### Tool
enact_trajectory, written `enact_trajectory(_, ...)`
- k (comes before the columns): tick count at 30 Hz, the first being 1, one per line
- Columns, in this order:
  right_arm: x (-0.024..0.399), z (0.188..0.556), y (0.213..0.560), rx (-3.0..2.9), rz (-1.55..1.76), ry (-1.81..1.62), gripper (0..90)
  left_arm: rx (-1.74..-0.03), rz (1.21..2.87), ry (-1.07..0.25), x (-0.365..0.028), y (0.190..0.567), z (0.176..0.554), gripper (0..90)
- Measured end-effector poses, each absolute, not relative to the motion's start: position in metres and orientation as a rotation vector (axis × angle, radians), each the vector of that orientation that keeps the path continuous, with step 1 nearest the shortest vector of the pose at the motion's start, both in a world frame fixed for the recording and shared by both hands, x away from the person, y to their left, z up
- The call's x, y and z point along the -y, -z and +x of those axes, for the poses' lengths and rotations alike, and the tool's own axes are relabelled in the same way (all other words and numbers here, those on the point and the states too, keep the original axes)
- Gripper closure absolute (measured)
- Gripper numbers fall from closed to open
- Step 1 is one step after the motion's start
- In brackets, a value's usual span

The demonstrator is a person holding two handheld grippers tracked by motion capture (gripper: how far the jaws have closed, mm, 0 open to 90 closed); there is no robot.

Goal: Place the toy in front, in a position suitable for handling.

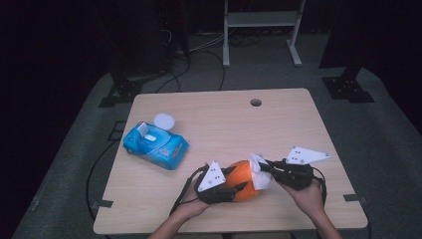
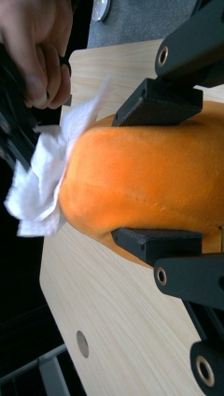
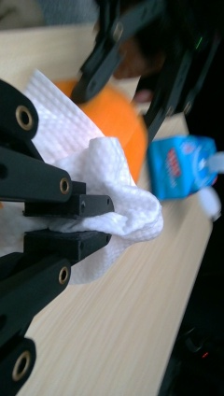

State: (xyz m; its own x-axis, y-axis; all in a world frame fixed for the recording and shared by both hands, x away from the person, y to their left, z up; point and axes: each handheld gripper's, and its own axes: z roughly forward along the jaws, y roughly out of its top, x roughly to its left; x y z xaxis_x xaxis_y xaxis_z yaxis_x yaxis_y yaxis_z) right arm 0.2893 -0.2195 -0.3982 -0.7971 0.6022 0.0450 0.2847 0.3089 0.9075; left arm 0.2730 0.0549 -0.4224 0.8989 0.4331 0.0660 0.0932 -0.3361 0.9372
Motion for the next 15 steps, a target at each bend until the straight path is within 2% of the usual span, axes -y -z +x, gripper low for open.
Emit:
enact_trajectory(6,0.203,0.274,0.381,-2.271,0.663,-1.562,83.2,-0.366,1.907,-0.381,-0.05,0.423,0.271,45.8)
enact_trajectory(10,0.2,0.28,0.391,-2.319,0.686,-1.518,83.3,-0.371,1.906,-0.371,-0.052,0.426,0.272,44.7)
enact_trajectory(11,0.203,0.283,0.394,-2.327,0.714,-1.531,83.3,-0.364,1.903,-0.36,-0.052,0.426,0.273,43.0)
enact_trajectory(15,0.206,0.284,0.397,-2.334,0.723,-1.483,83.3,-0.361,1.871,-0.322,-0.056,0.433,0.28,25.2)
